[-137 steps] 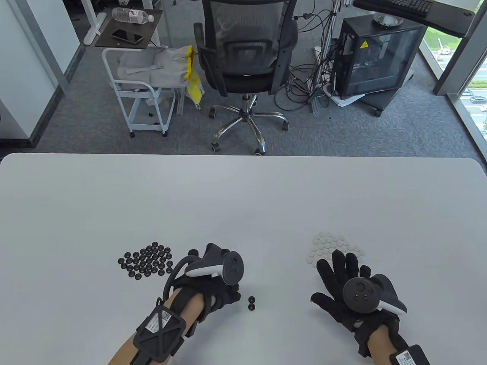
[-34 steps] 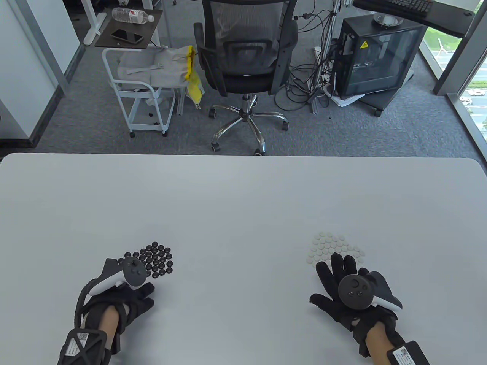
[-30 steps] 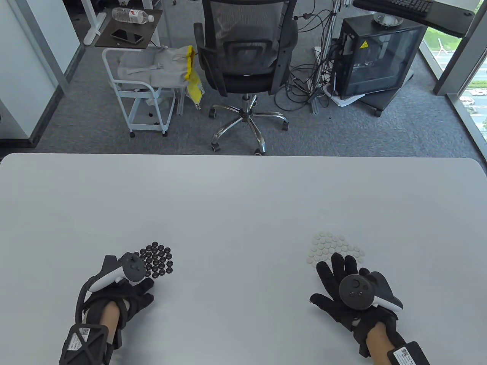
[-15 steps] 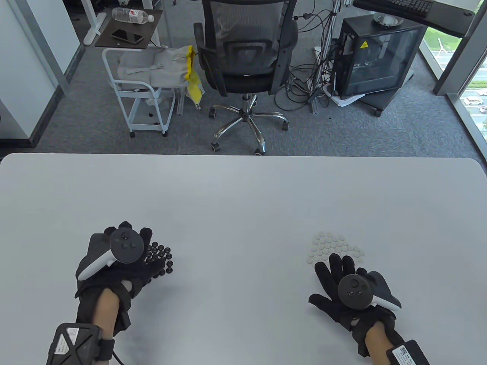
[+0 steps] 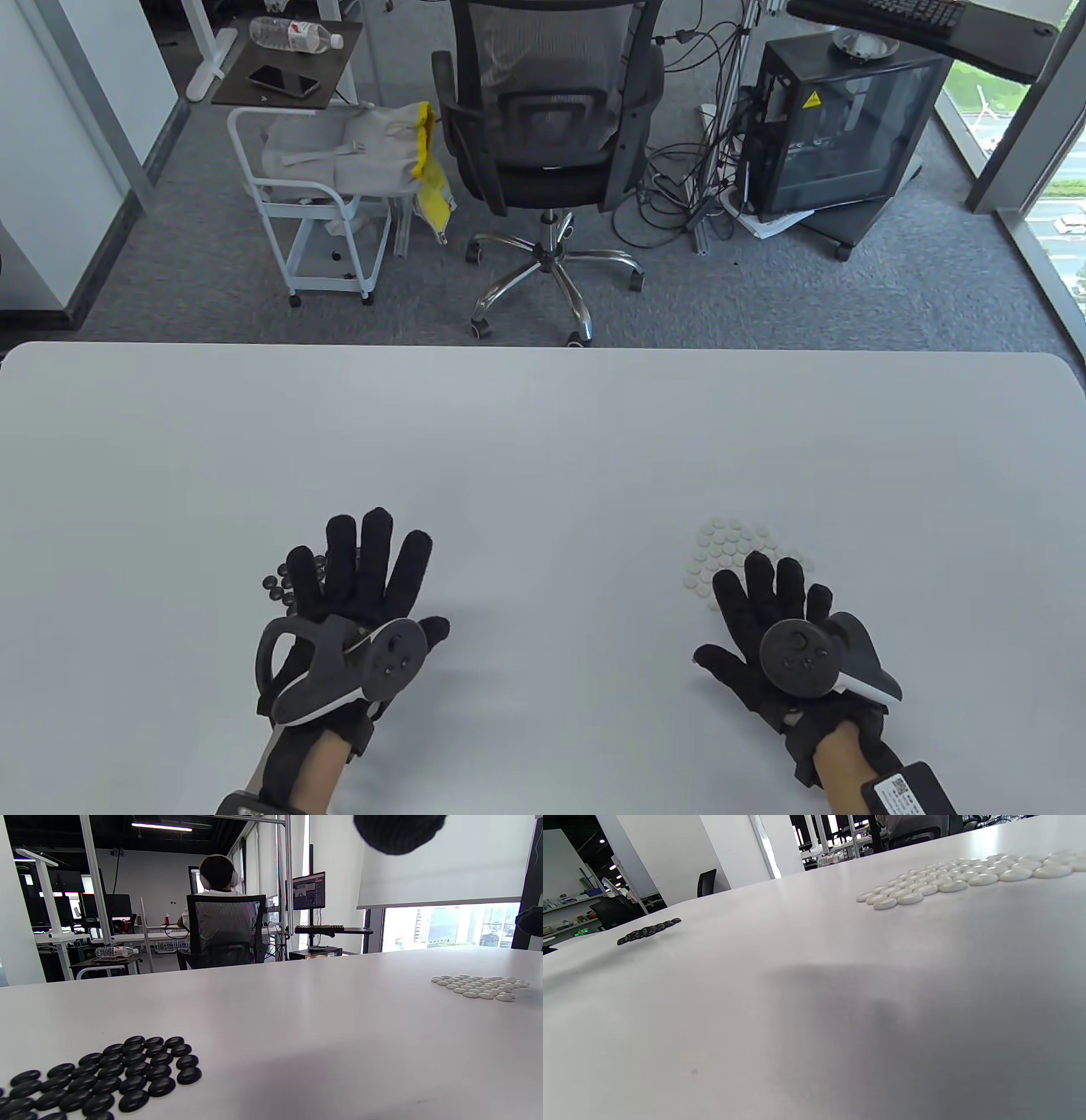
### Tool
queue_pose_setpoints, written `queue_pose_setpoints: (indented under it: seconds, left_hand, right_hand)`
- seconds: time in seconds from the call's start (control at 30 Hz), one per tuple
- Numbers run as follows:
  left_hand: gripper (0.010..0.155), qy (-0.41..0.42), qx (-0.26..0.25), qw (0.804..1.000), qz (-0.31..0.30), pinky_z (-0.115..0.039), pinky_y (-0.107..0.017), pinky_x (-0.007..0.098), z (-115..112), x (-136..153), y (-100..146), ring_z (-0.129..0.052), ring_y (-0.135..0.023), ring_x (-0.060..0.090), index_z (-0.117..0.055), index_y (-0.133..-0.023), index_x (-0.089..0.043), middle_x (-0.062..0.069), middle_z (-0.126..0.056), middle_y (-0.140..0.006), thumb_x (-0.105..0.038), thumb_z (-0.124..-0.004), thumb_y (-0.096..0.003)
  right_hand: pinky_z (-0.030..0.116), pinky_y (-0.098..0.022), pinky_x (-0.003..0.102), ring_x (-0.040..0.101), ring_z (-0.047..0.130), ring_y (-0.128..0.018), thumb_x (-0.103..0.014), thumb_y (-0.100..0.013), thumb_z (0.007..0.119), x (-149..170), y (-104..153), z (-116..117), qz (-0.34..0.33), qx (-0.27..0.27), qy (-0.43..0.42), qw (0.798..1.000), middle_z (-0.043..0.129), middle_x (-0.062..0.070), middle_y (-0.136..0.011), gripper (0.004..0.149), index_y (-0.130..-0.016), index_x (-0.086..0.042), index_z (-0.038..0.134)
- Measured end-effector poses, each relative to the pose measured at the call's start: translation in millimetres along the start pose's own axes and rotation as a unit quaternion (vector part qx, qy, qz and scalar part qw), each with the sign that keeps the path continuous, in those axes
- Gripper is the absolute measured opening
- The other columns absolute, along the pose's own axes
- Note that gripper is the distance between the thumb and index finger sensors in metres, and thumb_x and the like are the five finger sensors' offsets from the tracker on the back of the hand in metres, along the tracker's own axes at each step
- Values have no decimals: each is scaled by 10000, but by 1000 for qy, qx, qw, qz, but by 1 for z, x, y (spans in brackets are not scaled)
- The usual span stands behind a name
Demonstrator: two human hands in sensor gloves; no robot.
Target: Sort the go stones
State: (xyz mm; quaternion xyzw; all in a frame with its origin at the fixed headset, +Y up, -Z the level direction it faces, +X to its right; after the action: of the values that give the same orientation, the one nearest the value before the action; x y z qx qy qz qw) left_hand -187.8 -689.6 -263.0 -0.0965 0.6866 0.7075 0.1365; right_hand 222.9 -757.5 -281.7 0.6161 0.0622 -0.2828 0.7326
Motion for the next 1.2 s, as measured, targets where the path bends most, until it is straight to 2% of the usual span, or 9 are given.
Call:
queue_pose_setpoints:
  seconds: [0.13, 0.33, 0.9, 1.2]
  left_hand:
    - [829, 12, 2, 1000, -2, -60, -569, 833, -27, 4, 1, 144, -958, 561, -126, -1179, -196, 268, 115, -1146, -579, -542, -572]
    - [826, 21, 0, 1000, -11, -25, -537, 833, -46, 10, 3, 151, -959, 553, -130, -1180, -209, 262, 109, -1151, -591, -534, -569]
    - [836, 31, 45, 999, -5, 10, -483, 836, -60, 11, 0, 150, -970, 551, -139, -1196, -222, 255, 94, -1172, -643, -488, -562]
    - [827, 31, 73, 997, 2, 24, -470, 836, -64, 10, 0, 161, -969, 552, -149, -1204, -251, 233, 110, -1173, -670, -466, -565]
  right_hand:
    - [32, -503, 873, 677, -91, -864, -517, -640, 511, -2, 0, 0, -2, 8, 14, 1000, -34, 471, -1063, 847, -1166, 41, 152]
    - [22, -493, 875, 679, -103, -866, -530, -637, 504, -4, -2, 1, -10, 19, 32, 999, -35, 475, -1064, 853, -1166, 37, 147]
    - [-43, -366, 904, 707, -105, -870, -598, -651, 486, -15, -5, 10, 3, 22, 92, 995, -2, 494, -1089, 894, -1176, 41, 146]
    - [-48, -354, 900, 710, -99, -871, -593, -654, 491, -19, -6, 12, 5, 19, 100, 995, 4, 493, -1088, 888, -1175, 41, 153]
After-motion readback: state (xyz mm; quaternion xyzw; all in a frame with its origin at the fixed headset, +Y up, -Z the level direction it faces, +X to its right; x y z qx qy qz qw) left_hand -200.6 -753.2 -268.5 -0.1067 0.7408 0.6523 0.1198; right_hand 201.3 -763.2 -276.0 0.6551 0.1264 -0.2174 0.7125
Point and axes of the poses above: the tracker on the back of each hand, its own x axis roughly to the little-finger side, its own y axis roughly from the fingertips to the wrist, z = x × y, the point moved 2 cm from there along -y, roughly from the wrist to the fingertips
